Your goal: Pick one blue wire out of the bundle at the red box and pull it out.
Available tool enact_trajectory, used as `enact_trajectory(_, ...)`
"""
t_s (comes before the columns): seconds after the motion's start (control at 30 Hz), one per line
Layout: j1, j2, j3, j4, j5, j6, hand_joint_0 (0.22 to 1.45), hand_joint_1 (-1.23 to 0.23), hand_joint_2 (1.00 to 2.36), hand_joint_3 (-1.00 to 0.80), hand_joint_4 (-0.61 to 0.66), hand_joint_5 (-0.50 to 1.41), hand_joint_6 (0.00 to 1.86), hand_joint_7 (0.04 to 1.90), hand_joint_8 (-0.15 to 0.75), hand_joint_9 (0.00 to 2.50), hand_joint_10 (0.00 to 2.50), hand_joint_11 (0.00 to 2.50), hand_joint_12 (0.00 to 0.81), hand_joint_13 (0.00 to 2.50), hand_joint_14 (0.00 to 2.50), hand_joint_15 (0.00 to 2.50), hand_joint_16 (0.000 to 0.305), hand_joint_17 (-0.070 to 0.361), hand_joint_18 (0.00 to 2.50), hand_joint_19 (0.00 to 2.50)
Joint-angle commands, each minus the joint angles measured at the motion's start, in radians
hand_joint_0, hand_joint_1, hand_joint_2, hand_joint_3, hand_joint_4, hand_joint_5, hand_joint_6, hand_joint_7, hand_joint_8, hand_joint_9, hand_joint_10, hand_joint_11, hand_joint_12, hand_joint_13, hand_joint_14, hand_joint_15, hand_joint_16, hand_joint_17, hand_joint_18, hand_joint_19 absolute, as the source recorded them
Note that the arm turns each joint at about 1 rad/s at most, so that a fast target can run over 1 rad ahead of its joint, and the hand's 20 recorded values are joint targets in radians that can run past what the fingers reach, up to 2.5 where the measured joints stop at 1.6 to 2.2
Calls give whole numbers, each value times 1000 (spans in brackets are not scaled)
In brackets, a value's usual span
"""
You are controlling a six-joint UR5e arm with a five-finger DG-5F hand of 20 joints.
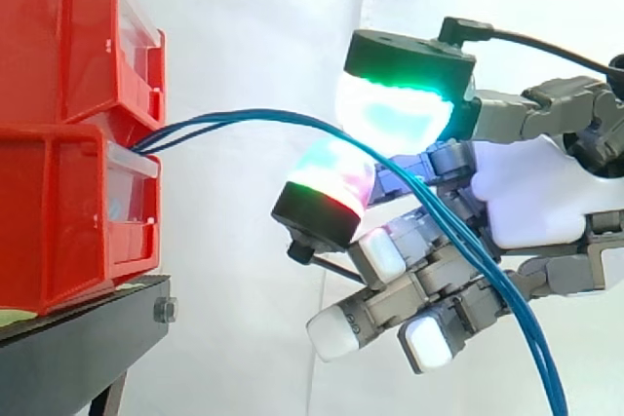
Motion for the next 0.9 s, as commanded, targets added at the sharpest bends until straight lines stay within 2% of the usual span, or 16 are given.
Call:
enact_trajectory(0.0,0,3,0,0,1,1,781,-910,1006,-431,126,-209,909,1071,391,862,18,626,479,728,11,303,61,137,833,421)
enact_trajectory(0.2,-1,15,0,-13,1,-1,819,-879,1006,-414,159,-214,896,1158,377,850,15,615,470,719,10,302,59,133,806,438)
enact_trajectory(0.3,-1,17,0,-25,1,-1,756,-846,1017,-262,230,-216,886,1269,376,852,17,602,471,723,12,300,60,135,825,441)
enact_trajectory(0.37,-1,17,0,-26,1,-1,676,-816,1018,-99,210,-220,882,1204,382,848,14,585,484,712,10,306,63,142,831,444)
enact_trajectory(0.47,-1,17,0,-28,1,-1,629,-717,1011,-1,217,-212,871,1057,415,864,12,547,520,720,11,312,71,161,869,452)
enact_trajectory(0.67,-1,17,0,-28,1,1,597,-636,1043,37,257,-200,858,1017,442,878,11,535,558,725,9,317,78,176,875,467)
enact_trajectory(0.73,-1,17,0,-28,1,1,613,-663,1003,55,256,-200,863,988,447,871,11,555,556,720,9,314,77,172,872,465)
enact_trajectory(0.83,-1,17,0,-28,1,1,633,-705,1012,-3,242,-202,866,904,415,843,13,589,527,707,10,319,71,159,847,462)
enact_trajectory(0.87,-1,17,0,-28,1,1,642,-734,1017,-68,237,-209,867,972,398,829,16,599,505,690,10,320,67,150,815,470)
